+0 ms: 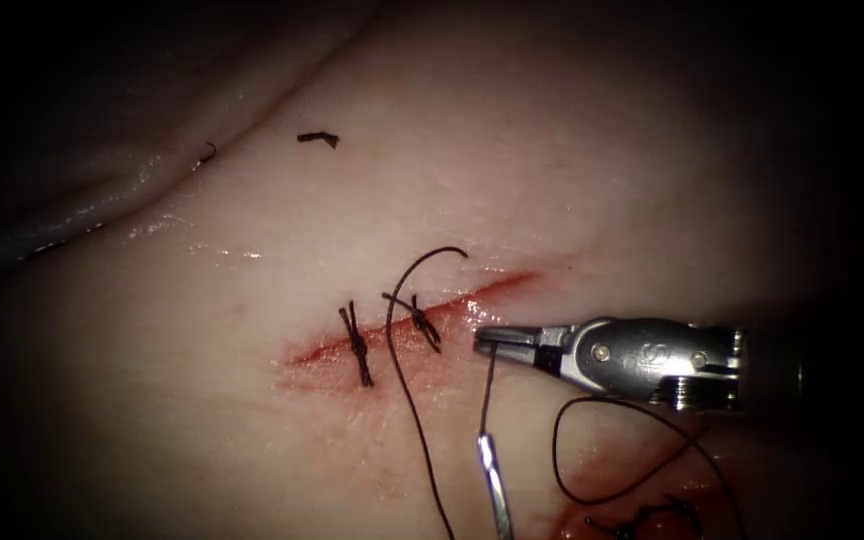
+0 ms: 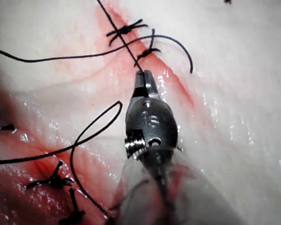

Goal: Wound Closure

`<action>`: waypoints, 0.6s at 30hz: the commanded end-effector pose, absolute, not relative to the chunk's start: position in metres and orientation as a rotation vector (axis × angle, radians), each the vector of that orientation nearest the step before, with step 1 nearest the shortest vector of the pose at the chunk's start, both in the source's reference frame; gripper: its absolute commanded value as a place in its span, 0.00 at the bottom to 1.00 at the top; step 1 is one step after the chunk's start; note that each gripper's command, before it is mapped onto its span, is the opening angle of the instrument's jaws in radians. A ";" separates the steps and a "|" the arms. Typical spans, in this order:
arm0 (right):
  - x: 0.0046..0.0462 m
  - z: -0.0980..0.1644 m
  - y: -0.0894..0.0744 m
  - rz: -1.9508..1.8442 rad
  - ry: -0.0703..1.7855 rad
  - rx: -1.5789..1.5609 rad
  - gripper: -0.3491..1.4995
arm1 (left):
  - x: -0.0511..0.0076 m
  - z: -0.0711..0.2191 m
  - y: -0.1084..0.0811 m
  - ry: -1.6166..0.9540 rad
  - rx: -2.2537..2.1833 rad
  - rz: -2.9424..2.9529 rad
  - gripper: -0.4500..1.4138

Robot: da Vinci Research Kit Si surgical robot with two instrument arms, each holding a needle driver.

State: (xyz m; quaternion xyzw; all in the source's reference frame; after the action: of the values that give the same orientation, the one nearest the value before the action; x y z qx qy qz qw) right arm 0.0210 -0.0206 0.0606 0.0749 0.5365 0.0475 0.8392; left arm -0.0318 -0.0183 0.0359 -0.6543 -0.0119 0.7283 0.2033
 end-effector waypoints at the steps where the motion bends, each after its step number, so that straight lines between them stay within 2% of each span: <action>1: 0.0220 0.060 -0.022 0.097 1.126 0.167 0.00 | -0.0320 0.037 -0.019 -0.003 -1.809 2.051 0.00; 9: 0.0236 0.050 -0.028 0.104 1.116 0.253 0.00 | -0.0266 0.042 -0.017 0.219 -1.660 2.053 0.00; 18: 0.0266 0.042 -0.034 0.004 1.159 0.330 0.00 | -0.0248 0.044 -0.017 0.417 -1.640 2.121 0.00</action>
State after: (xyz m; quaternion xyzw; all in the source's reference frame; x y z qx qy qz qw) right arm 0.0257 -0.0337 0.0416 0.1528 0.5437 0.0053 0.8252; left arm -0.0242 -0.0160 0.0432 -0.5899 0.1565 0.7641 0.2093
